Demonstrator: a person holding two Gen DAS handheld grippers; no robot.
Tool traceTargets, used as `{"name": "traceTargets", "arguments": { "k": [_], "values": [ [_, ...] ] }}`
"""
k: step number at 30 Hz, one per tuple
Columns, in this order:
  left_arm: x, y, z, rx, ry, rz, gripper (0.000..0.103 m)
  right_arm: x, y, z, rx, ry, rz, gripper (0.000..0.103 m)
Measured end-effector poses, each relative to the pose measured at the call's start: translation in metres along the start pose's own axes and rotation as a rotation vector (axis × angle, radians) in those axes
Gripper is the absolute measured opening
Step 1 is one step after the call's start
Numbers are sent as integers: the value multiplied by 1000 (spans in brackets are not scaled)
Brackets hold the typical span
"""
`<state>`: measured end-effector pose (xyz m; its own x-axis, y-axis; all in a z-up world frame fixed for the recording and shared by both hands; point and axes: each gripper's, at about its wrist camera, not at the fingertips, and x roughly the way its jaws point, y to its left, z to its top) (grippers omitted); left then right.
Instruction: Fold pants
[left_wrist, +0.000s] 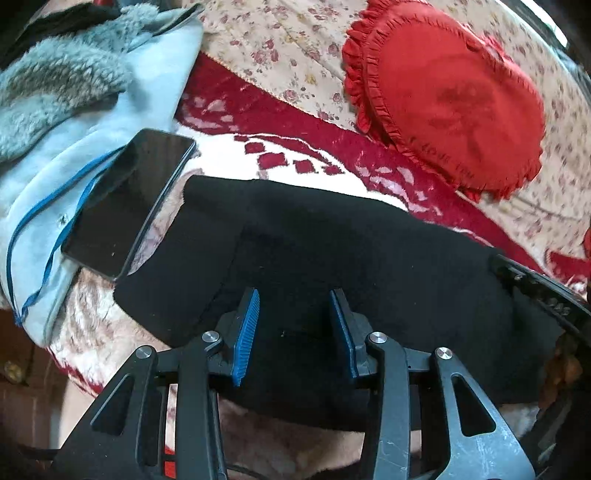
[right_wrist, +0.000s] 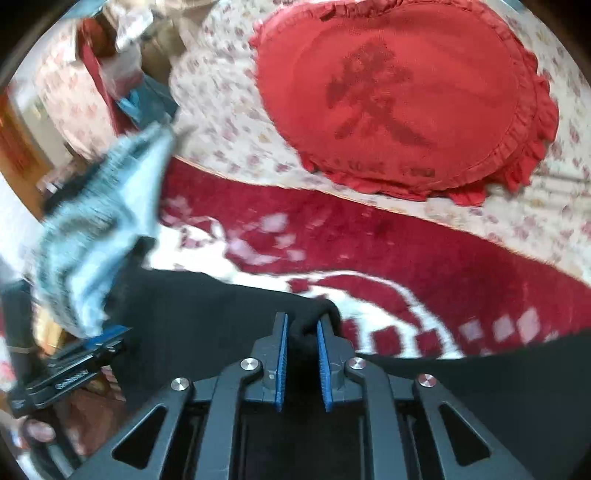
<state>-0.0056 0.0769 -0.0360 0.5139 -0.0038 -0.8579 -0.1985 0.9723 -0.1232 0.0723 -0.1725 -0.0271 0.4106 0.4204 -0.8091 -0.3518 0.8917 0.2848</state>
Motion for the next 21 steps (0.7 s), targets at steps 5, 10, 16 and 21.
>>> {"name": "traceTargets", "arguments": {
  "k": [5, 10, 16, 21],
  "values": [
    [-3, -2, 1, 10, 3, 22, 38, 7, -7, -1, 46, 6, 27, 14],
    [-17, -8, 1, 7, -2, -5, 38, -31, -16, -10, 98, -42, 64, 25],
    [-31, -34, 0, 54, -7, -53, 43, -86, -55, -51, 183, -57, 11, 37],
    [-34, -57, -1, 79, 4, -102, 51, -122, -115, -96, 335, -78, -67, 37]
  ]
}}
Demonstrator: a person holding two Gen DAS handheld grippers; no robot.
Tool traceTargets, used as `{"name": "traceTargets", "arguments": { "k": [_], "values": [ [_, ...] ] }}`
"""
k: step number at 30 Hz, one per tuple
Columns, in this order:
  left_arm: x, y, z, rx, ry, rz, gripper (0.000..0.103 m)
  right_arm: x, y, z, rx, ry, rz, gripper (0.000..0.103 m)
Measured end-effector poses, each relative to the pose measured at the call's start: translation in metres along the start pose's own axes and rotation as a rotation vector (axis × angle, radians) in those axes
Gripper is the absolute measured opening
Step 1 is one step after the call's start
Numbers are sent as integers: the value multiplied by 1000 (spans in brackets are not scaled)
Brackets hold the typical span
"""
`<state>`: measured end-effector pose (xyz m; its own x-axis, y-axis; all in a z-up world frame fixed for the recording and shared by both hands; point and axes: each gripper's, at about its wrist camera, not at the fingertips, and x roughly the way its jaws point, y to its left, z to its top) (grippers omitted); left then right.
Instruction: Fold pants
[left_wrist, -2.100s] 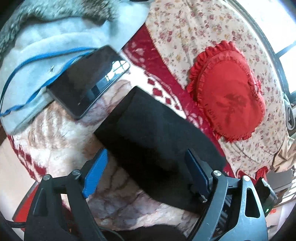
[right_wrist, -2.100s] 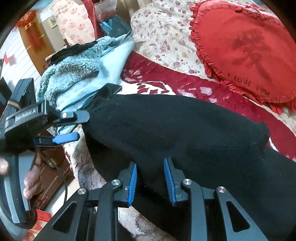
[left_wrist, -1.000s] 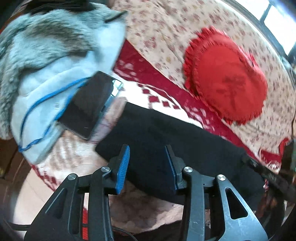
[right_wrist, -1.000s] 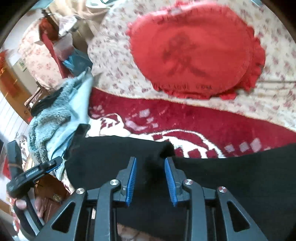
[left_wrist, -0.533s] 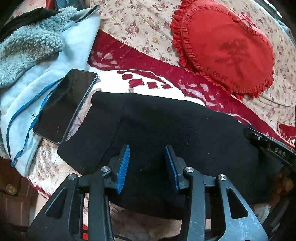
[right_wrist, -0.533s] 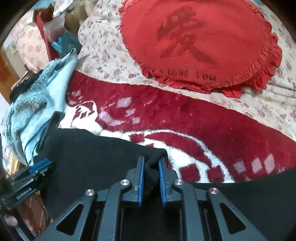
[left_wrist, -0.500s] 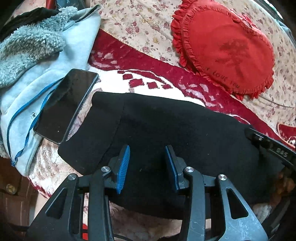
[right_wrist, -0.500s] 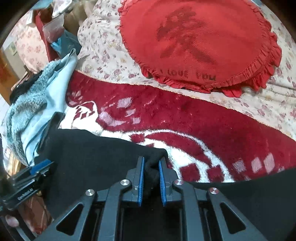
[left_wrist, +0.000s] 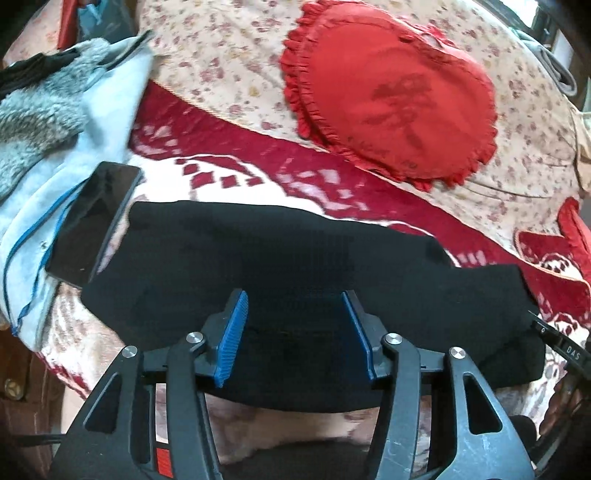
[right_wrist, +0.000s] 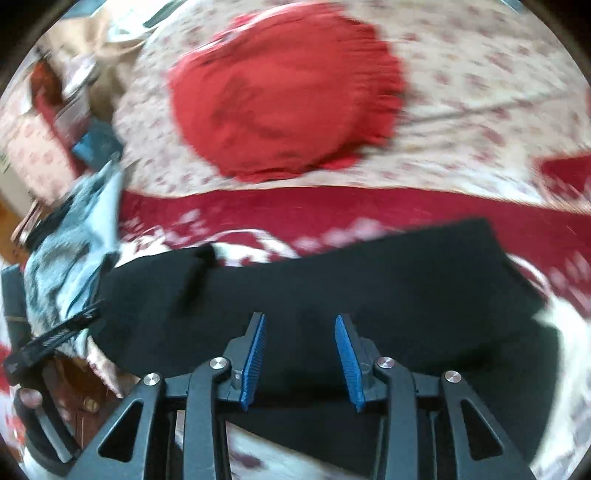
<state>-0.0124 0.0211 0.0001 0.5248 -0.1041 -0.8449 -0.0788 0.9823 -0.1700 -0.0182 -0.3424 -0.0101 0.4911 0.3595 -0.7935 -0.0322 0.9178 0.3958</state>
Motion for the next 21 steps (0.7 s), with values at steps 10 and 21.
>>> {"name": "traceTargets", "arguments": {
  "k": [10, 21],
  "values": [
    [16, -37, 3, 61, 50, -18, 51, -13, -87, -2, 272, -46, -16, 40],
    [8, -36, 0, 47, 48, -12, 51, -12, -108, -3, 367, -38, 54, 37]
  ]
}}
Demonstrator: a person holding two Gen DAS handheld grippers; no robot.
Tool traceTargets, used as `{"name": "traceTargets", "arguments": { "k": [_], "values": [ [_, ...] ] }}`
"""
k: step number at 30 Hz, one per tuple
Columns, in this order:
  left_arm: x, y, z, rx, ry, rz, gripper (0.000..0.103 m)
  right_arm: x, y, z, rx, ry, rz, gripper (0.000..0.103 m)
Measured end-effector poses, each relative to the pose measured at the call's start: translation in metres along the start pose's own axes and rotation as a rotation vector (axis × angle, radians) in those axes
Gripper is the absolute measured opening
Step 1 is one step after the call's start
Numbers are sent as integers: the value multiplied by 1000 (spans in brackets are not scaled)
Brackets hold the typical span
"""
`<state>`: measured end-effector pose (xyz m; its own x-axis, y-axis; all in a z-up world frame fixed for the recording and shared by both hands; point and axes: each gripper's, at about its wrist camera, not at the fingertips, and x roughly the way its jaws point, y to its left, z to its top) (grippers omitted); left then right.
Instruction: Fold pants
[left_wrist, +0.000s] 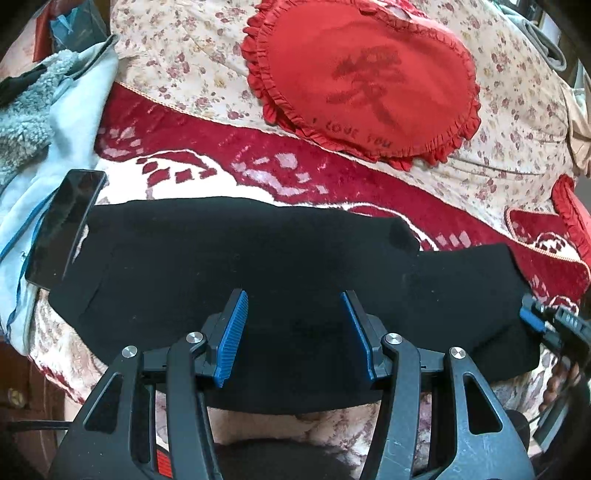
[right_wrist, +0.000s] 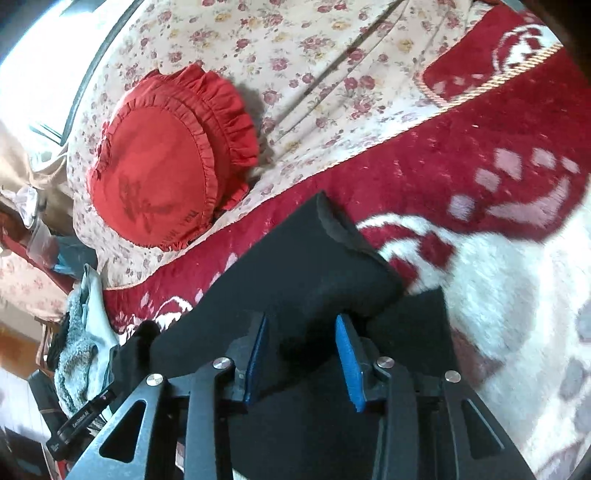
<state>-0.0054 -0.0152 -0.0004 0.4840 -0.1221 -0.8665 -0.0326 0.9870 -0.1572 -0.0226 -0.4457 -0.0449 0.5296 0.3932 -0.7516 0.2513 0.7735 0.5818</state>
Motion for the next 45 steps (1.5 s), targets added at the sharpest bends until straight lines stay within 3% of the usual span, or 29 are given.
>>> {"name": "traceTargets", "arguments": {
  "k": [4, 9, 10, 12, 18, 20, 26, 28, 32, 39, 42, 45],
  "values": [
    [0, 3, 2, -24, 7, -16, 51, -6, -6, -8, 14, 5, 21, 37],
    [1, -7, 1, 3, 17, -19, 51, 14, -8, 7, 29, -12, 45, 37],
    [1, -9, 0, 9, 20, -18, 51, 18, -7, 11, 36, -23, 56, 33],
    [0, -10, 0, 14, 23, -18, 51, 18, -2, 14, 18, -23, 58, 10],
    [-7, -9, 0, -3, 9, -30, 51, -46, 20, -11, -94, -115, 96, 9],
    [-7, -13, -1, 3, 9, -33, 51, -63, 17, -24, -127, -112, 61, 9],
    [1, -35, -8, 60, 35, -25, 51, -29, -13, -49, -121, 12, -85, 9],
    [1, -39, -9, 73, 34, -18, 51, -36, -16, -49, -83, -5, -64, 11],
    [3, -47, -11, 89, 41, -20, 51, -60, -10, -45, -136, -55, -156, 21],
    [9, -59, -11, 117, 48, -13, 51, -81, 3, -40, -159, -105, -133, 22],
    [15, -65, -10, 122, 61, -8, 51, -70, 24, -40, -225, -83, -86, 22],
    [22, -73, -8, 144, 67, -2, 51, -45, 44, -44, -321, -36, -95, 22]
  ]
}}
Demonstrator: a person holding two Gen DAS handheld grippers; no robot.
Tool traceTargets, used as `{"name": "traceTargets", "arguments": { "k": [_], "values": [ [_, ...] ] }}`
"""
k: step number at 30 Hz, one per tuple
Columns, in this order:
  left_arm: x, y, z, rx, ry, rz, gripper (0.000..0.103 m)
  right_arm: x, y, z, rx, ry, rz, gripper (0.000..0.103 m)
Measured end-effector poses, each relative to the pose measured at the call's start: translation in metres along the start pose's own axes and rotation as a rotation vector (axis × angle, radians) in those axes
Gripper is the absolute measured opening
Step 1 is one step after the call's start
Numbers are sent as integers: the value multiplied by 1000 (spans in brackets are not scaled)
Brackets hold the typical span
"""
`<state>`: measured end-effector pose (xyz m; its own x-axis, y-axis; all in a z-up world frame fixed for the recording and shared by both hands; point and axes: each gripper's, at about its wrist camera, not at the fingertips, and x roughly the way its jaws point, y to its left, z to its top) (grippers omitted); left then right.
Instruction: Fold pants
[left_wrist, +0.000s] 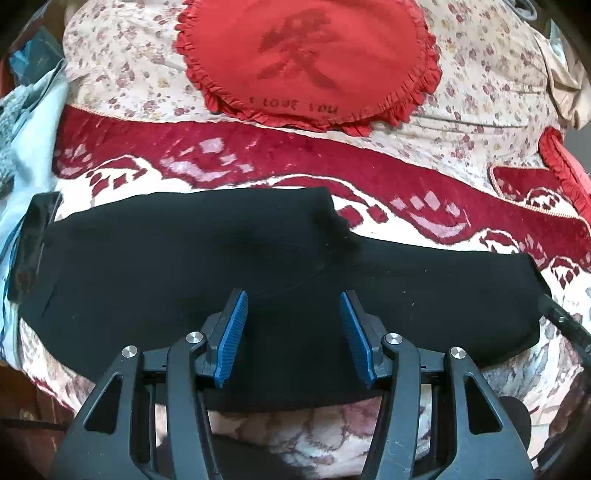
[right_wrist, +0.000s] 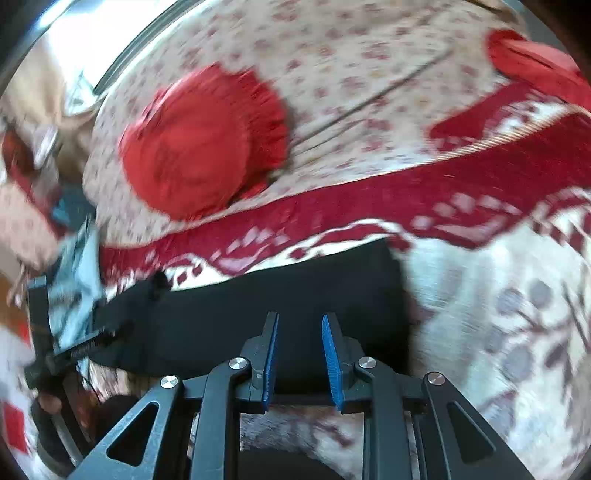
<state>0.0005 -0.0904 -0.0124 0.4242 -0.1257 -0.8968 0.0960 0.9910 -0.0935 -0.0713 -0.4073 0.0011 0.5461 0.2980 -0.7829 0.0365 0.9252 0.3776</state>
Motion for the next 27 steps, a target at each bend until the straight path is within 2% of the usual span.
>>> {"name": "traceTargets", "arguments": {
  "k": [3, 7, 11, 13, 18, 22, 27],
  "values": [
    [11, -8, 4, 22, 20, 9, 51, 23, 8, 3, -46, 34, -14, 22],
    [25, -17, 9, 60, 32, 34, 51, 48, 0, 12, -53, 59, -67, 22],
    [35, -23, 15, 71, 30, 38, 64, 62, -14, 22, -52, 53, -74, 22],
    [37, -26, 16, 73, 29, 44, 64, 66, -16, 28, -40, 51, -75, 22],
    [26, -26, 12, 63, 22, 25, 64, 54, -9, 30, -37, 56, -76, 22],
    [11, -29, 7, 62, 5, 1, 64, 34, -1, 13, -44, 62, -44, 22],
    [2, -38, 0, 72, -4, -15, 64, 18, 8, -9, -84, 80, -42, 24]
  ]
}}
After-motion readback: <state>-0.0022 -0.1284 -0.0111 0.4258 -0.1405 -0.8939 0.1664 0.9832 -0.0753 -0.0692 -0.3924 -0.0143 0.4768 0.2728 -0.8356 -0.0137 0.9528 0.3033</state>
